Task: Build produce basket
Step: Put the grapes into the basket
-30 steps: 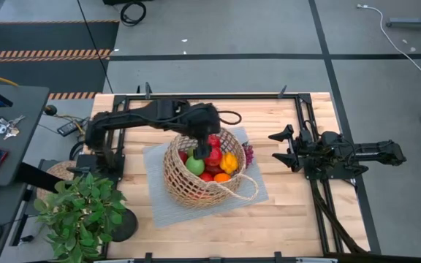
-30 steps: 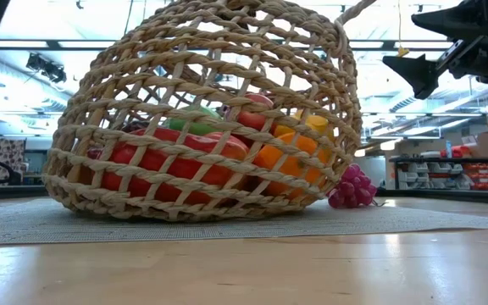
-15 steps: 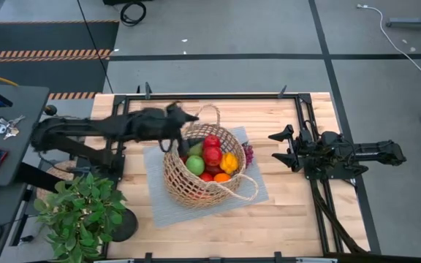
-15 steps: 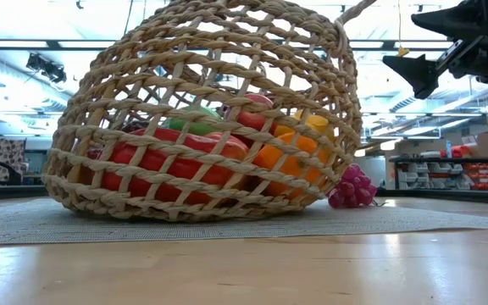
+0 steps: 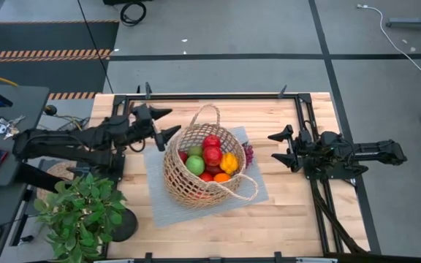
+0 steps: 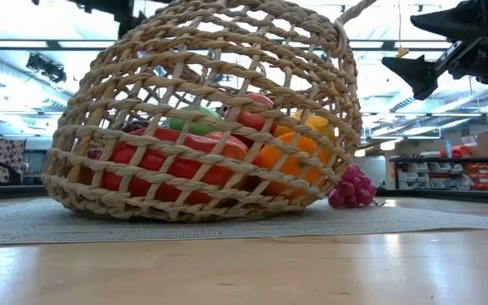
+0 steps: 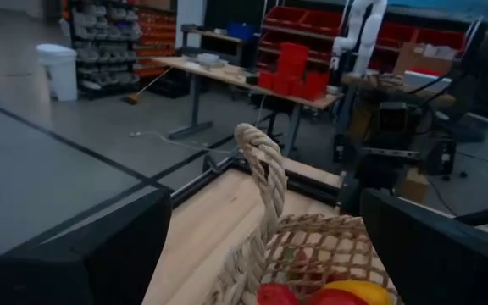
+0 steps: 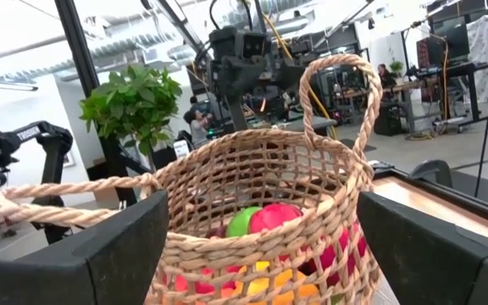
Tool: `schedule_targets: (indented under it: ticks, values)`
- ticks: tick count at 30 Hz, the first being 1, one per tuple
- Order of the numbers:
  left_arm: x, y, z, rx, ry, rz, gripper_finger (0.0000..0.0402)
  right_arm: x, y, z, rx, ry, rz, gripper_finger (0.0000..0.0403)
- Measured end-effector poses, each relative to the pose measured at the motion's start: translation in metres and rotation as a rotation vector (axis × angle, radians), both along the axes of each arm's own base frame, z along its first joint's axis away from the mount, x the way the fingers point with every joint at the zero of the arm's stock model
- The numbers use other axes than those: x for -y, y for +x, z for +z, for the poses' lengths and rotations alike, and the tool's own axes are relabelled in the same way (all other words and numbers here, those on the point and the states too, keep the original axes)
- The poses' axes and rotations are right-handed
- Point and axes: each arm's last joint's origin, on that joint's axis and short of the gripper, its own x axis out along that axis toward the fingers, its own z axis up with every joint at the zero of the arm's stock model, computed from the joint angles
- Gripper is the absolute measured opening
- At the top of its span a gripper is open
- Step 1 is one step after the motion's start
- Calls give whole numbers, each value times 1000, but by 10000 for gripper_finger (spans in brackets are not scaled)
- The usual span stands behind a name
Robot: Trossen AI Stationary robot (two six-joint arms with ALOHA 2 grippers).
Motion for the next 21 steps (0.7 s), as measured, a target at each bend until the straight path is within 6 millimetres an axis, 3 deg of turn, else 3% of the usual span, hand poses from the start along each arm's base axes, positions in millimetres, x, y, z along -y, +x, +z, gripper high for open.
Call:
schedule_targets:
  ticks: [6,11,21]
  values:
    - [2,-20,-18,-6,60,-9,389,0,0,0,-1,0,1,384]
    - [3,-37,-46,-23,104,-25,389,0,0,0,-1,0,1,384]
    - [9,-66,-78,107,154,-147,389,0,-1,3,36,-1,0,384]
